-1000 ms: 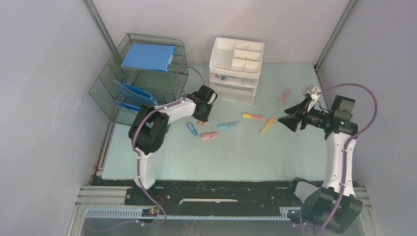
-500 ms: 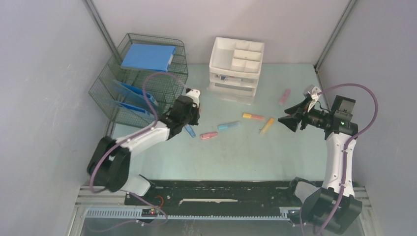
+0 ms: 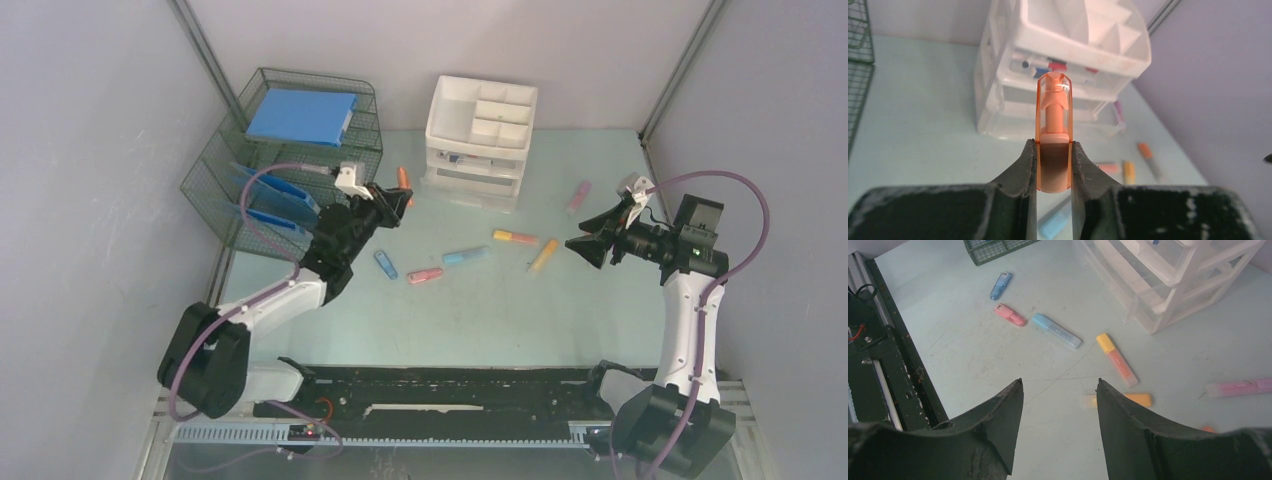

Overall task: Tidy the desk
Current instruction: Pick up the stationery from the center of the board.

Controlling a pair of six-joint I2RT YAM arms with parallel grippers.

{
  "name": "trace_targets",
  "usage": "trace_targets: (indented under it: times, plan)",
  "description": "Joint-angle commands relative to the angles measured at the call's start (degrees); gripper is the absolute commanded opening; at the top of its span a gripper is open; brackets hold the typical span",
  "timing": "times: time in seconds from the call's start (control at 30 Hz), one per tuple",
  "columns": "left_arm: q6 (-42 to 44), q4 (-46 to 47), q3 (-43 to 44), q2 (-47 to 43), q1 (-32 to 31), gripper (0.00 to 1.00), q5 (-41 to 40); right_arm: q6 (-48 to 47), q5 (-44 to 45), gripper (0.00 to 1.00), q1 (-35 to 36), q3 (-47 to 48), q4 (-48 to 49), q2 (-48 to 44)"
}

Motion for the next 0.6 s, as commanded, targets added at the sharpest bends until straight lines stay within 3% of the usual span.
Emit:
trace_targets:
  times: [0.0,0.1,0.17,0.33,0.57]
  plan:
    - [-12.23,10.1,5.73,5.34,1.86,0.0,9.9,-0.87,-1.33,0.63,0.15,1.43,0.18,-1.06]
    - [-18.86,10.5,9.88,10.0,1.26,0.0,12.71,-0.91,-1.24,0.63,0.24,1.43,0.22,-1.12]
    - [-22.4,10.91,12.02,13.24,-0.17,0.0,10.4,-0.91,-1.2,0.63,0.31,1.45,0.21,-1.06]
    - [-30.58,10.0,17.25,20.08,-5.0,0.0,-3.21,-0.91,-1.07,0.63,0.34,1.43,0.27,-1.4]
    - [-38.55,-5.63,29.48,27.42,-8.4,0.0,-18.69,-0.95,-1.51,0.64,-0.19,1.49,0.22,-2.09]
